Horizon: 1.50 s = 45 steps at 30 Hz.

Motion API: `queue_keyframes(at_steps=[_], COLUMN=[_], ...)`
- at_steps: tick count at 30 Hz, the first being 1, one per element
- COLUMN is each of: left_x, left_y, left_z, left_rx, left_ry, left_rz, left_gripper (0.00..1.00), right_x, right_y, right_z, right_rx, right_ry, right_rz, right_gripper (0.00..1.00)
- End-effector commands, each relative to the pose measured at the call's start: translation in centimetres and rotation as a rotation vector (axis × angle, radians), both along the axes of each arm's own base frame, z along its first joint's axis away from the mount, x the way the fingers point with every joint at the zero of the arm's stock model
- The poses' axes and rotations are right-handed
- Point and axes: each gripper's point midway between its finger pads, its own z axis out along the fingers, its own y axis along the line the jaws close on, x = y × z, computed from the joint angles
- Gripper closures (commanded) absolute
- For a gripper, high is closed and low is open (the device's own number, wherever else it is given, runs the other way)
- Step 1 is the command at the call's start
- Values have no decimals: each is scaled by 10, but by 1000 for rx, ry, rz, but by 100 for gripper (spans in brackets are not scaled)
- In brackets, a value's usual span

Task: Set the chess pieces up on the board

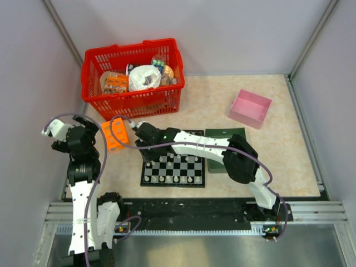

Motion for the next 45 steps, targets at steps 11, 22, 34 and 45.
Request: queue_keyframes(at_steps=[11, 22, 34, 45], left_x=[-4, -2, -3, -3], left_y=[6, 6, 6, 5], left_z=[9, 8, 9, 7], left_rx=[28, 31, 34, 34], left_ry=[-27, -26, -24, -20], left_rz=[28, 23, 22, 22], left_gripper=[1, 1, 1, 1], right_x=[1, -4, -8, -14], right_y=[16, 24, 23, 25], right_z=[-11, -16, -22, -21], right_rx=[-46, -50, -74, -81], right_ry=[-51, -56, -53, -68], right_rz=[14, 45, 57, 76], right_gripper=[67, 69, 73, 85])
